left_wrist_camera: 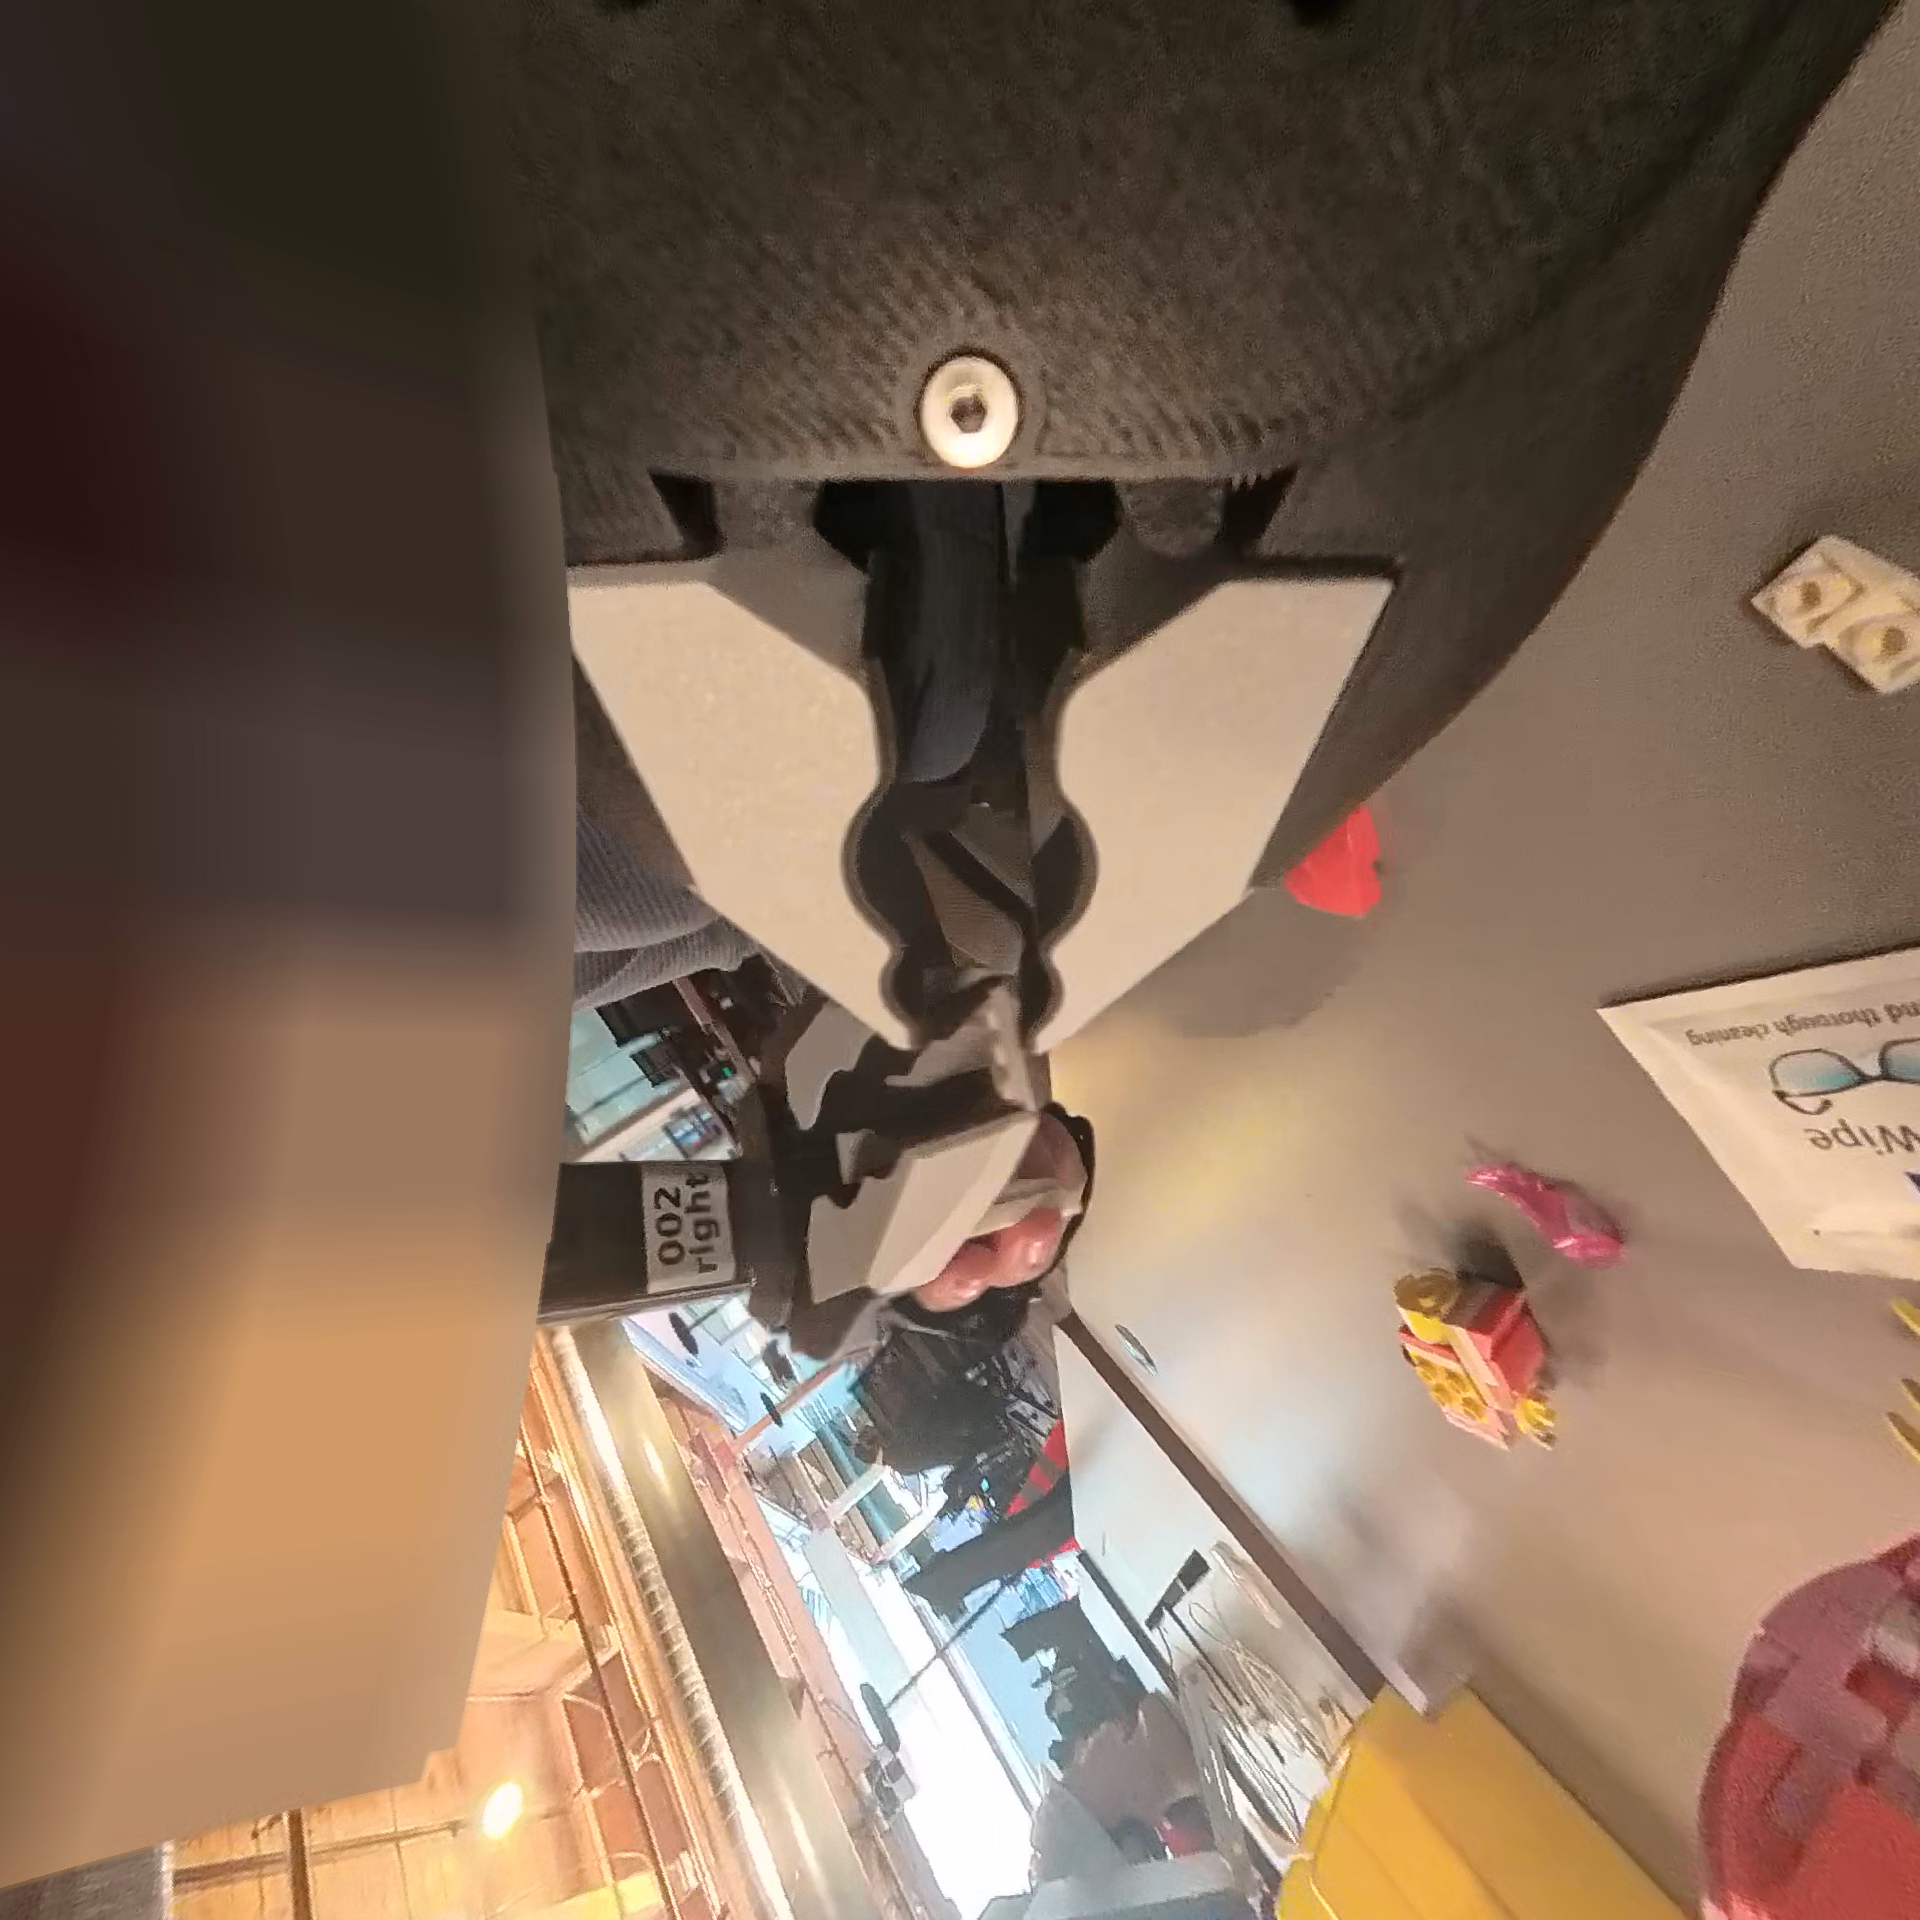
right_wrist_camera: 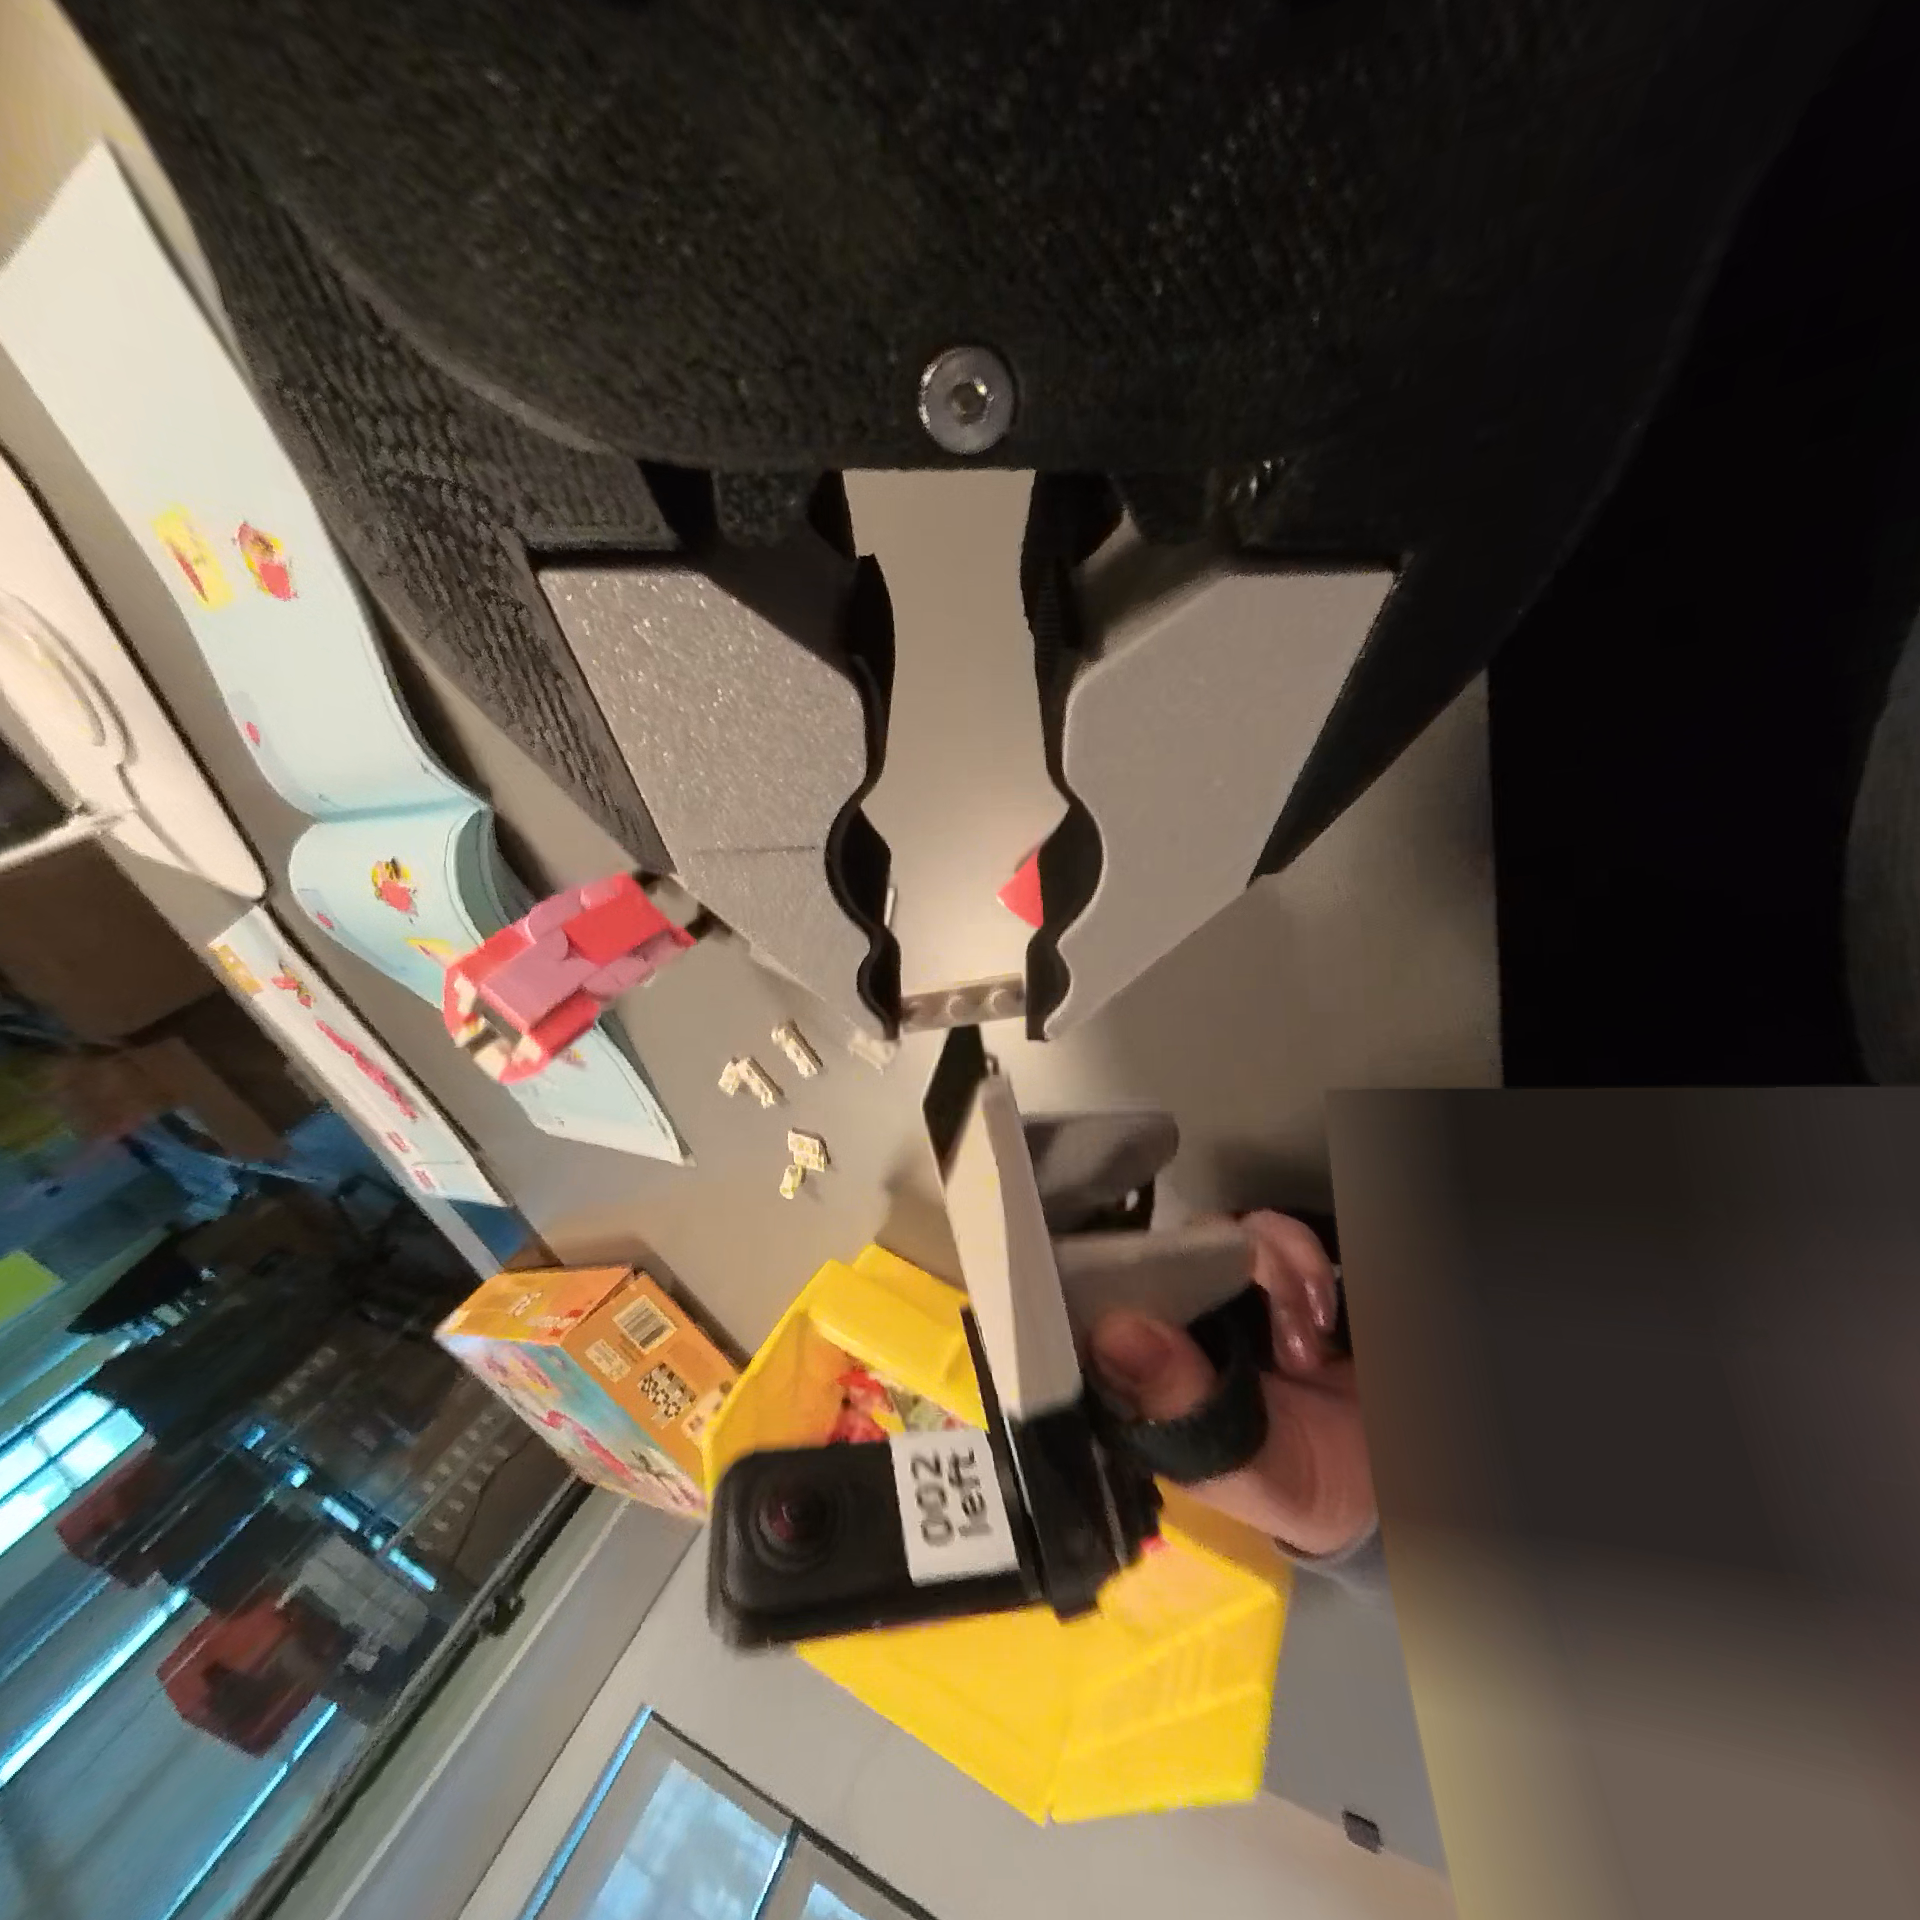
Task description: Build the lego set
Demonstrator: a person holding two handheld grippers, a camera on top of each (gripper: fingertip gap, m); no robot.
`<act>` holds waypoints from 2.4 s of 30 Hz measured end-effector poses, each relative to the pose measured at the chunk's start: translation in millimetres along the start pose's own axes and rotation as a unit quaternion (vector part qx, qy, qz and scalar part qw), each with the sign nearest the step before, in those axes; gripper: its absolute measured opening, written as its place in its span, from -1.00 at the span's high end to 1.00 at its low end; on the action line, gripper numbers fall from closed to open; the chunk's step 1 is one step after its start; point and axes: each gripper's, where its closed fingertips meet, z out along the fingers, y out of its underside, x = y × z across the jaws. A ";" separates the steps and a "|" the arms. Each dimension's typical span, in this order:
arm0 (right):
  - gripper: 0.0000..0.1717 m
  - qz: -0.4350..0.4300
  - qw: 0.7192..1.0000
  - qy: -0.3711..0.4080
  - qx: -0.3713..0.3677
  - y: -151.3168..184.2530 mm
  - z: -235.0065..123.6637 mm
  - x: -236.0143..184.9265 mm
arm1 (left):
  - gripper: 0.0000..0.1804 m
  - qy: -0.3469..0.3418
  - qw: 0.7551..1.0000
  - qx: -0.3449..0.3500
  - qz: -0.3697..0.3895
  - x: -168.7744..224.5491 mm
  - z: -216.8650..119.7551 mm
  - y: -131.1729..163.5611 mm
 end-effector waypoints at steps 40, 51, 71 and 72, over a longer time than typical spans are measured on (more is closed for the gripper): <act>0.61 0.113 0.977 -0.135 -0.124 67.1 -5.6 -8.6 | 0.69 -0.383 0.882 -0.142 0.234 -77.7 -30.3 6.0; 0.60 0.124 0.977 -0.124 -0.119 73.6 -7.9 -7.7 | 0.54 -0.356 0.880 -0.200 0.244 -81.5 -9.5 27.0; 0.61 0.112 0.961 -0.212 -0.139 82.1 2.0 -13.6 | 1.00 -0.159 0.880 -0.318 0.315 -63.2 3.1 29.9; 0.61 0.114 0.960 -0.214 -0.139 82.1 2.1 -13.7 | 1.00 -0.162 0.876 -0.329 0.313 -66.0 3.3 29.7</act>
